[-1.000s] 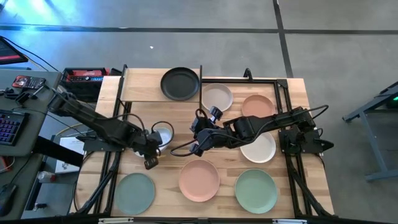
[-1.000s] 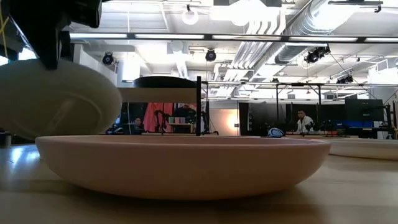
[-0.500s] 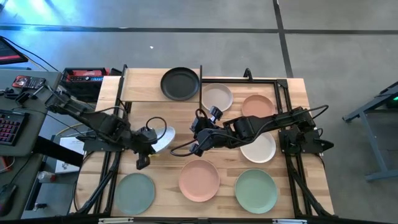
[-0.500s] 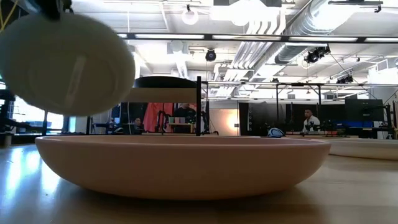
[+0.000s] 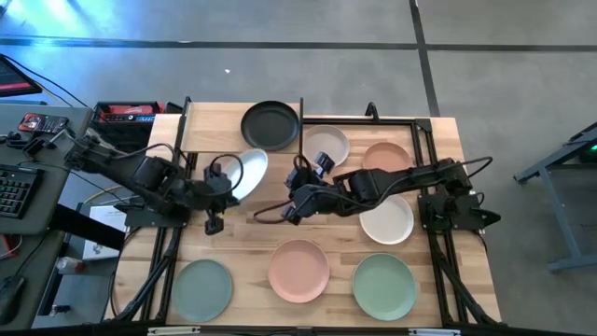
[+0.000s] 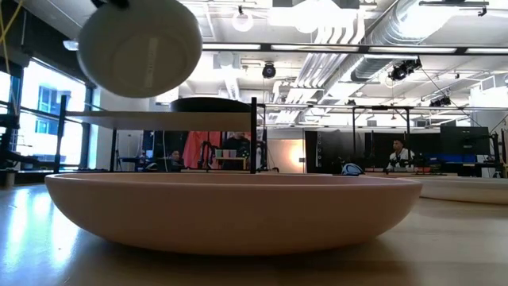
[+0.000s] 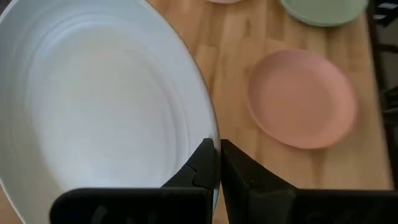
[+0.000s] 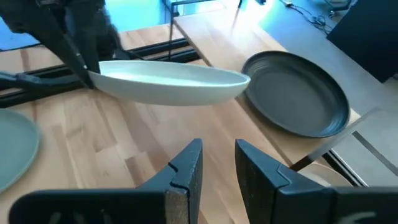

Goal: Place and stack plates onto a shelf
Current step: Stack the gray plate on top of the black plate on the shelf

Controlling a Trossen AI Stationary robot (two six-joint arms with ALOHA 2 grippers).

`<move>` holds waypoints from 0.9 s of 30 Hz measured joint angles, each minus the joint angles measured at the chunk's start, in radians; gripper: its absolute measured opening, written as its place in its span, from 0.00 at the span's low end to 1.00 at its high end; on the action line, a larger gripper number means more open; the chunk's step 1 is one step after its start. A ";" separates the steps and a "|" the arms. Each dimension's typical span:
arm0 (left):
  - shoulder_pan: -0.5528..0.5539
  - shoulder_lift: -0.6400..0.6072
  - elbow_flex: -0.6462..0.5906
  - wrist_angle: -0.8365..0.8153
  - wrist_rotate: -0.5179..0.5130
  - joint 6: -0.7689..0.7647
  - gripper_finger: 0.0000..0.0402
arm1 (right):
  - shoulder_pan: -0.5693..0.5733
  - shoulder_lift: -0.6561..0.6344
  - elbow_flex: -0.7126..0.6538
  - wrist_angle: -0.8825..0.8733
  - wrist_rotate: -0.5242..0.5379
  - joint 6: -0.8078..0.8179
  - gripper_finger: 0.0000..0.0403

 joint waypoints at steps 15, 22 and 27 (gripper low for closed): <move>0.293 0.000 0.005 0.058 -0.084 0.575 0.00 | -0.073 0.000 0.000 0.203 0.215 -0.252 0.20; 0.448 0.006 0.005 0.199 -0.074 0.854 0.00 | -0.115 0.000 0.000 0.284 0.215 -0.385 0.20; 0.558 0.033 0.005 0.249 0.006 0.946 0.00 | -0.144 0.000 0.000 0.284 0.213 -0.411 0.20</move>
